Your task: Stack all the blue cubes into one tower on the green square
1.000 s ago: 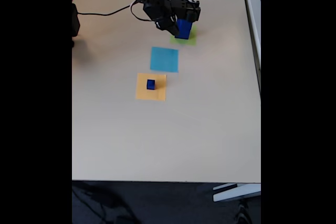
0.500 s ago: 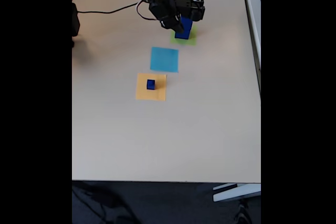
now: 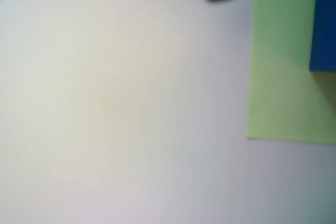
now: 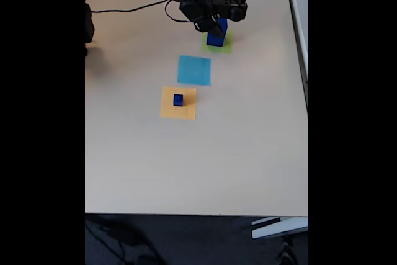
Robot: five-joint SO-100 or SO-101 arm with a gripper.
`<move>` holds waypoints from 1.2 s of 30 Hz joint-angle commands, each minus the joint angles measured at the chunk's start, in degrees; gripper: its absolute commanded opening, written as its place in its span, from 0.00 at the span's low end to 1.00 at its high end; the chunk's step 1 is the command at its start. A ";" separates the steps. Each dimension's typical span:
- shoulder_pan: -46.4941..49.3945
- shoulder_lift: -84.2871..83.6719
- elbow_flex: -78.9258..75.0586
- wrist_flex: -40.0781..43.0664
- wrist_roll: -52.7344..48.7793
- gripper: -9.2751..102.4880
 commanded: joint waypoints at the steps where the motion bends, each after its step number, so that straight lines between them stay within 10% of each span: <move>1: -0.70 -0.09 -5.19 -0.53 -0.62 0.08; 36: -3.52 -1.85 -6.42 0.26 1.85 0.08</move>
